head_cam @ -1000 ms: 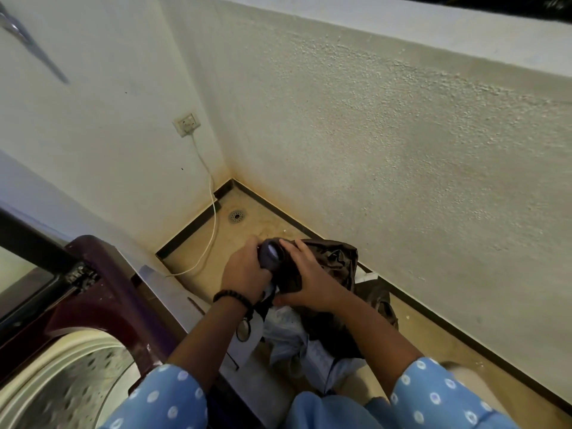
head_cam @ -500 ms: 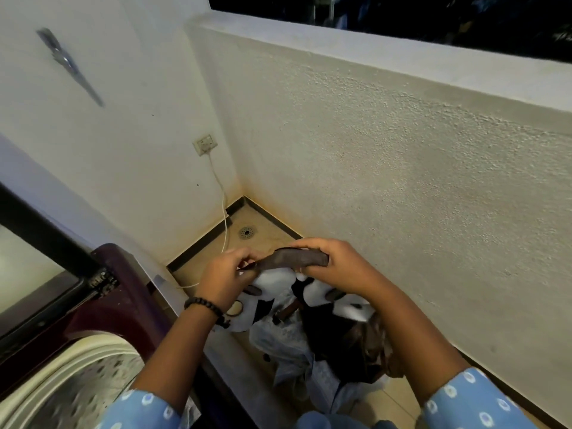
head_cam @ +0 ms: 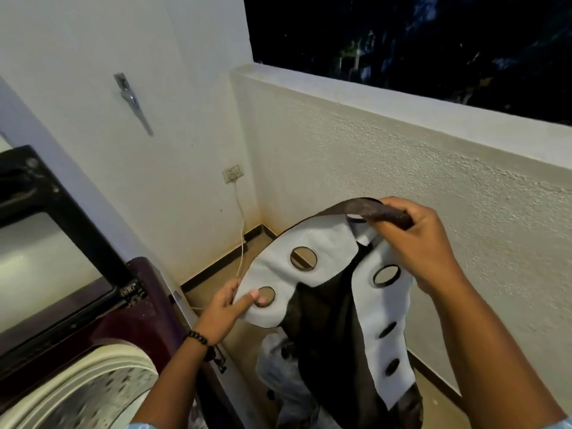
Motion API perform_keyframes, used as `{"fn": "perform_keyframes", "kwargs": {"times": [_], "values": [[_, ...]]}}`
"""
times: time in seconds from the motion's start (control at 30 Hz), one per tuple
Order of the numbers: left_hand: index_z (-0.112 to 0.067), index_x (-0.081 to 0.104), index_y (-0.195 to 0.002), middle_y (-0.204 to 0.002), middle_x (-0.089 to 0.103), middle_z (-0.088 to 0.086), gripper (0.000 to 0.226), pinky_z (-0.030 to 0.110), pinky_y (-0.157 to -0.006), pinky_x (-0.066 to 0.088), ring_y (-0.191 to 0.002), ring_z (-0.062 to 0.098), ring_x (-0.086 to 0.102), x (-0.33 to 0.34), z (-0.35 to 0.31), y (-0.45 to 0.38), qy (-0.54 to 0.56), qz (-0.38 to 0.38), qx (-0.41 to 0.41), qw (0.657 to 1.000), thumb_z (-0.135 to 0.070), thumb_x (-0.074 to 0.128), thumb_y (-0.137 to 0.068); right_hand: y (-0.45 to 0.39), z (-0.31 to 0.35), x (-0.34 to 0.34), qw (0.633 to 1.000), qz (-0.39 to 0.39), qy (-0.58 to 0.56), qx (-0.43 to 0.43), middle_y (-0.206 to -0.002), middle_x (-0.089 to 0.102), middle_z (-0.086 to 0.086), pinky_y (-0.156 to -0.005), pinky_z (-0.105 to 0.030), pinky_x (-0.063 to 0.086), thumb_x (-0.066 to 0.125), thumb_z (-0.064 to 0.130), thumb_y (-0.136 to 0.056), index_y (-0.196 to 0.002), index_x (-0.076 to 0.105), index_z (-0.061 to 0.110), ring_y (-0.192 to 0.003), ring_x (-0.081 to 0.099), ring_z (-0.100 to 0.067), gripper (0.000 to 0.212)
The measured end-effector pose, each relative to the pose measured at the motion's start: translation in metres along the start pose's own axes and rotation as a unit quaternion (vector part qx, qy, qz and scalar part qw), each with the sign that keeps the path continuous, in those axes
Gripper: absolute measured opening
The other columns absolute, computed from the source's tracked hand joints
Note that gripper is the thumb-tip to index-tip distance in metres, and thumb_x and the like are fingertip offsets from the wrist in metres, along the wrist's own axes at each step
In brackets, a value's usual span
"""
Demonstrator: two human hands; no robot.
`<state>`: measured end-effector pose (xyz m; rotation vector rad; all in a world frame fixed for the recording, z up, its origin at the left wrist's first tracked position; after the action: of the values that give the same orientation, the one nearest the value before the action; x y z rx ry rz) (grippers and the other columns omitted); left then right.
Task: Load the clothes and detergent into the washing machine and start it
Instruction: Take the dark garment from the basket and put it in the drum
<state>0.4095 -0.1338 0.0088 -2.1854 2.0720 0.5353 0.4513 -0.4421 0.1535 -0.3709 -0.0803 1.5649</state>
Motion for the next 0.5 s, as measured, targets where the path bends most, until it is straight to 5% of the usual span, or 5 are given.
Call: {"fn": "perform_keyframes", "kwargs": {"times": [0.13,0.23,0.33,0.43,0.5], "values": [[-0.007,0.061,-0.104,-0.1,0.069,0.011,0.013,0.03,-0.075,0.055,-0.093,0.026,0.065,-0.02,-0.043,-0.002,0.096,-0.134,0.049,0.985,-0.015,0.06,-0.093,0.002,-0.009,-0.001,0.998,-0.003,0.049,0.024,-0.089,0.069,0.0,-0.073,-0.014,0.045,0.067,0.011,-0.087,-0.09,0.071,0.032,-0.087,0.064,-0.013,0.022],[-0.011,0.061,-0.099,-0.098,0.068,0.011,0.007,0.037,-0.078,0.054,-0.088,0.023,0.065,-0.022,-0.08,0.005,0.144,-0.14,0.109,0.974,-0.012,0.061,-0.093,0.008,-0.013,0.015,0.995,0.059,0.066,0.035,-0.117,0.06,0.005,-0.083,-0.004,0.042,0.068,0.011,-0.087,-0.098,0.068,0.038,-0.106,0.057,0.004,0.029],[-0.011,0.06,-0.096,-0.087,0.067,-0.003,0.004,0.024,-0.068,0.053,-0.078,0.011,0.063,-0.011,-0.107,0.016,0.142,-0.106,0.153,0.972,-0.008,0.059,-0.093,0.016,-0.007,0.04,0.979,0.194,0.059,0.016,-0.134,0.051,0.018,-0.101,-0.007,0.036,0.063,0.012,-0.091,-0.117,0.065,0.037,-0.124,0.043,0.012,0.037],[-0.011,0.058,-0.097,-0.091,0.066,-0.004,0.007,0.021,-0.067,0.052,-0.08,0.008,0.063,0.007,-0.125,0.026,0.146,-0.049,0.174,0.973,-0.01,0.056,-0.091,0.03,-0.004,0.066,0.956,0.292,0.011,0.006,-0.13,0.057,0.018,-0.102,-0.013,0.039,0.058,0.011,-0.094,-0.127,0.061,0.03,-0.123,0.049,0.007,0.038],[-0.014,0.055,-0.096,-0.09,0.064,0.0,0.013,0.025,-0.068,0.052,-0.08,0.013,0.061,0.022,-0.129,0.031,0.136,-0.01,0.164,0.977,-0.022,0.054,-0.085,0.033,-0.008,0.079,0.965,0.26,0.022,-0.003,-0.118,0.063,0.012,-0.1,-0.024,0.047,0.062,0.013,-0.092,-0.119,0.067,0.025,-0.114,0.058,-0.001,0.03]]}}
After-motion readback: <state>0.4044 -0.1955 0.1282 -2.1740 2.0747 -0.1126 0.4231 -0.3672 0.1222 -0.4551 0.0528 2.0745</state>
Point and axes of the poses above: each hand's wrist, its own y-axis away from the middle knuckle, its own x-axis out of the palm, z = x × y, the point moved 4 cm from there along -y, towards the middle knuckle
